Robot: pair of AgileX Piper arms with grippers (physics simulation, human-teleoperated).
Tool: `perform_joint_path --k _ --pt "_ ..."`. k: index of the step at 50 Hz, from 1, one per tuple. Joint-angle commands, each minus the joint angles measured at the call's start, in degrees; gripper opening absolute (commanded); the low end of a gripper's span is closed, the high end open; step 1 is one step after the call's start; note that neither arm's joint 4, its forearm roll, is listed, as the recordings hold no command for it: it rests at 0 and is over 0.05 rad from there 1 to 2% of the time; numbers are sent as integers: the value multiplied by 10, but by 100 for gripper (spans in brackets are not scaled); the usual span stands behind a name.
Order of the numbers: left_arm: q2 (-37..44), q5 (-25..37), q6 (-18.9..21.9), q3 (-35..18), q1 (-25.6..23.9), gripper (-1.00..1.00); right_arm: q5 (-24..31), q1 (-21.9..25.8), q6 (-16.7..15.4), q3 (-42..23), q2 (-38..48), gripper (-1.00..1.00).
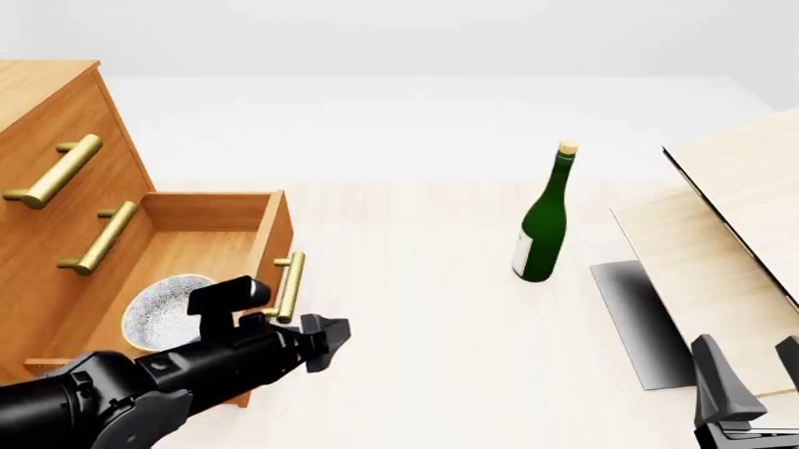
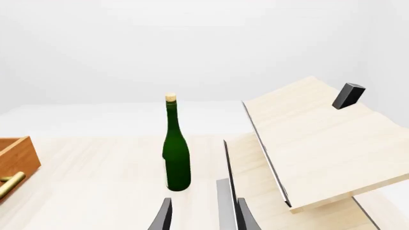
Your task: Put the bowl in the bottom drawer of the cabinet and close it.
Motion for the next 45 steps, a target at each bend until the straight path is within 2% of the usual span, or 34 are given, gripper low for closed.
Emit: perform_joint_path --k 1,12,45 --pt "30 -20 -17 16 23 100 0 0 0 0 0 100" --pt "35 -24 -25 29 44 100 0 0 0 0 0 100" --pt "37 -21 -11 51 122 100 0 0 0 0 0 100"
